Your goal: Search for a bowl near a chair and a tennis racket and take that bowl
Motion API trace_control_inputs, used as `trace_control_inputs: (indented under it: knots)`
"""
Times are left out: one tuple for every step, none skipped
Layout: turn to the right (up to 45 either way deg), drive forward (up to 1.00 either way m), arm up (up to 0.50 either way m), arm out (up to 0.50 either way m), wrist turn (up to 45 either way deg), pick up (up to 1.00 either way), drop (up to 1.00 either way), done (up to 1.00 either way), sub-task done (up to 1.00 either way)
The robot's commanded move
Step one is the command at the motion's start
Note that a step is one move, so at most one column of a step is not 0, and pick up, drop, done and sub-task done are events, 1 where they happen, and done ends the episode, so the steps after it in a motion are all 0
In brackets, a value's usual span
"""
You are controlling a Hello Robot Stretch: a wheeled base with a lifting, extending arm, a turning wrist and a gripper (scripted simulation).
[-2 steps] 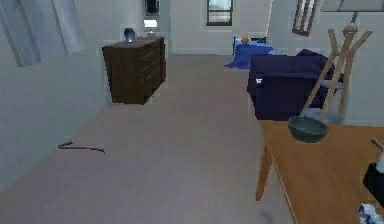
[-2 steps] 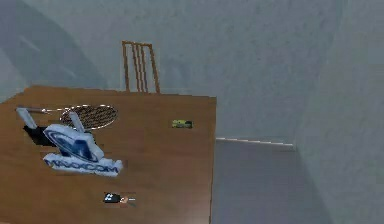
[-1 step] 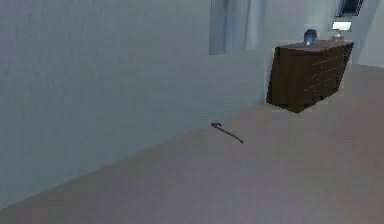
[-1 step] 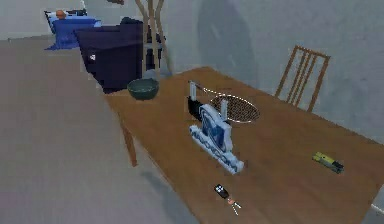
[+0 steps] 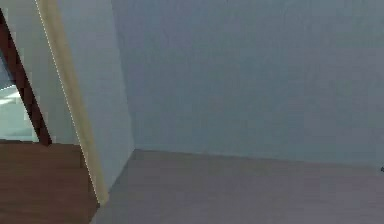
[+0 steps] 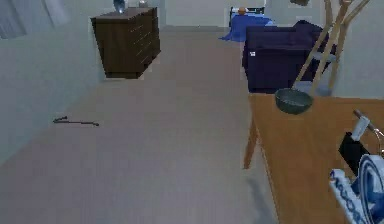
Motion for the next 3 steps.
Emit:
trace_control_inputs:
  knots:
    - [-45.0,0.00,0.00,0.00,0.0,0.00,0.00,0.00,0.00]
    - [-42.0,0.00,0.00,0.00,0.0,0.00,0.00,0.00,0.00]
    - [0.0,0.20,0.00,0.00,0.0,0.00,0.00,0.00,0.00]
